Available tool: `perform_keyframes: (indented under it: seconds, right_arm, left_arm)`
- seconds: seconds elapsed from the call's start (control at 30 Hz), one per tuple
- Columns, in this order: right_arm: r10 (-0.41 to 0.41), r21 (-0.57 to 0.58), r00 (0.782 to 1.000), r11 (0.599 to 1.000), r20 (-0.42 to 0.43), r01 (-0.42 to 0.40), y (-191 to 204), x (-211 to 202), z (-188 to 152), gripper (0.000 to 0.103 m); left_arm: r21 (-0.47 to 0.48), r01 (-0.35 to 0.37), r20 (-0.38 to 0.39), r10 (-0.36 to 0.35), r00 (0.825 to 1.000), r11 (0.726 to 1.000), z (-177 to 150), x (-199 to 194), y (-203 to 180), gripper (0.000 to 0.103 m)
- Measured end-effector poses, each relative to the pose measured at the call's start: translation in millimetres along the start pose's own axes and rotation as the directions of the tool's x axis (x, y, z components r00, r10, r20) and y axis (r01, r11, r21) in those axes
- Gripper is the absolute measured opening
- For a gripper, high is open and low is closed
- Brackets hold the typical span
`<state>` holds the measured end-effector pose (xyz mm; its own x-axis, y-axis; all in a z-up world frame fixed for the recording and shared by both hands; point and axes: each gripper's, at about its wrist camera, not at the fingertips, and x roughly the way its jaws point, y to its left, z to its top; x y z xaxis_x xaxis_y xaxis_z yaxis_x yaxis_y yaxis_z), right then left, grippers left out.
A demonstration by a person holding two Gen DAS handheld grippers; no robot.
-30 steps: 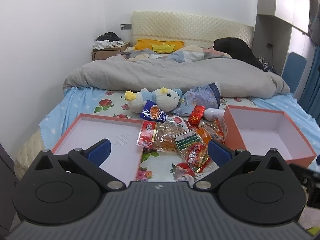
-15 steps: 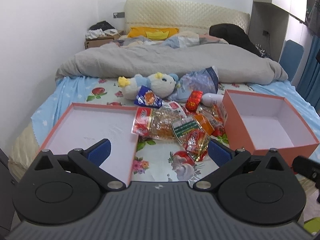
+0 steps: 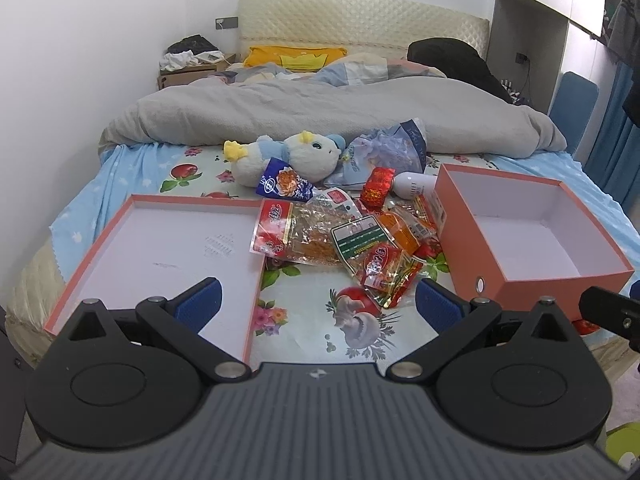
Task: Organize snacks
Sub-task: 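Move both grippers toward the pile of snack packets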
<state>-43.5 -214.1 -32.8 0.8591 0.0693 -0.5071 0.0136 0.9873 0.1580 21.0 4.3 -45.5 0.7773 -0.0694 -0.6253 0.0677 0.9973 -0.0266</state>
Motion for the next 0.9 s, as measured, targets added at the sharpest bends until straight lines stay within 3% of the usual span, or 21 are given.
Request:
perform_keyframes:
  seconds: [0.9]
  right_arm:
    - [0.008,-0.027,1.000,1.000,-0.004,-0.008,3.5,1.1,-1.7,0.098]
  left_arm:
    - [-0.002,0.014,-0.013,-0.014,1.000,1.000,-6.1,-0.7,-1.1,0.103]
